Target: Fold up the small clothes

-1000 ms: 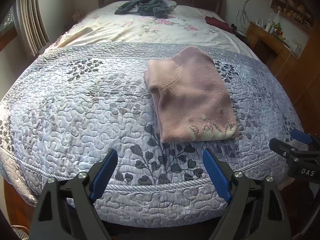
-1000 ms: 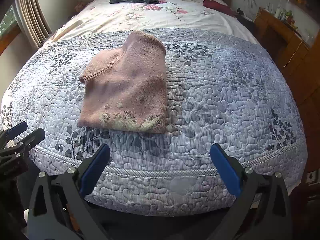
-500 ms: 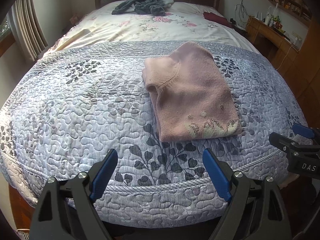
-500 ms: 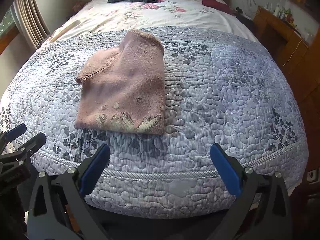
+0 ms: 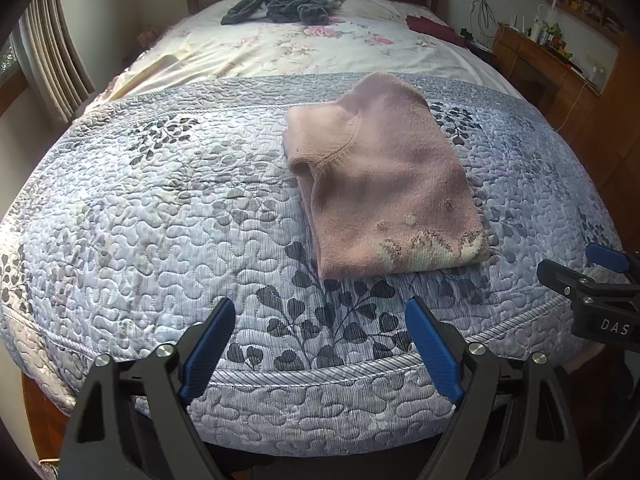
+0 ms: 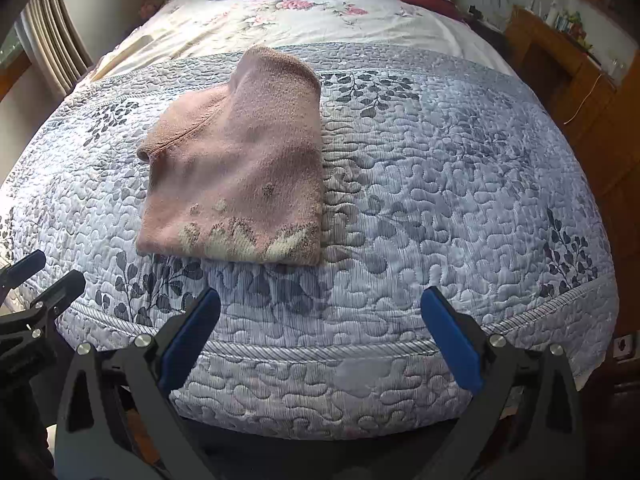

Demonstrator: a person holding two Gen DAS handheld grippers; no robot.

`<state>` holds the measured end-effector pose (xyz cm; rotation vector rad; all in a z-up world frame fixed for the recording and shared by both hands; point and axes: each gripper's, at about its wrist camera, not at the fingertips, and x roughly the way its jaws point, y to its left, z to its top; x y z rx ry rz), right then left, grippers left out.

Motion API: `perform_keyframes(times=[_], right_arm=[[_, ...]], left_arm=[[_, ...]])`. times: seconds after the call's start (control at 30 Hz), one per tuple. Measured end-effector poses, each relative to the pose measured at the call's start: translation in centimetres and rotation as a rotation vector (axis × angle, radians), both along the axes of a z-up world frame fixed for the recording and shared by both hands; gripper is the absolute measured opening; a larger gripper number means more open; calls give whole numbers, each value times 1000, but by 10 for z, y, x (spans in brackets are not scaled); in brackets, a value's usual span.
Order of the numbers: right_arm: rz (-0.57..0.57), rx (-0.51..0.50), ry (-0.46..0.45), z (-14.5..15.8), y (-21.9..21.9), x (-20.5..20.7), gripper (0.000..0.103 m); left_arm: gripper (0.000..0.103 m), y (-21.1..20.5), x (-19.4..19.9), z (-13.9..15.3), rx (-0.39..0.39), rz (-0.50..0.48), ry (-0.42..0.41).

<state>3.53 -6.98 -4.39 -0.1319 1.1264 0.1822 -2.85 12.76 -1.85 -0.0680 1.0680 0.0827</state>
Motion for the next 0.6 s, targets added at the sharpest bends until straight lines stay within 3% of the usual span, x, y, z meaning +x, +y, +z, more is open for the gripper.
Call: perform_keyframes(times=[0.6], right_arm=[[-14, 5, -17, -3, -2, 7, 100]], left_arm=[[87, 0, 4, -5, 1, -2, 7]])
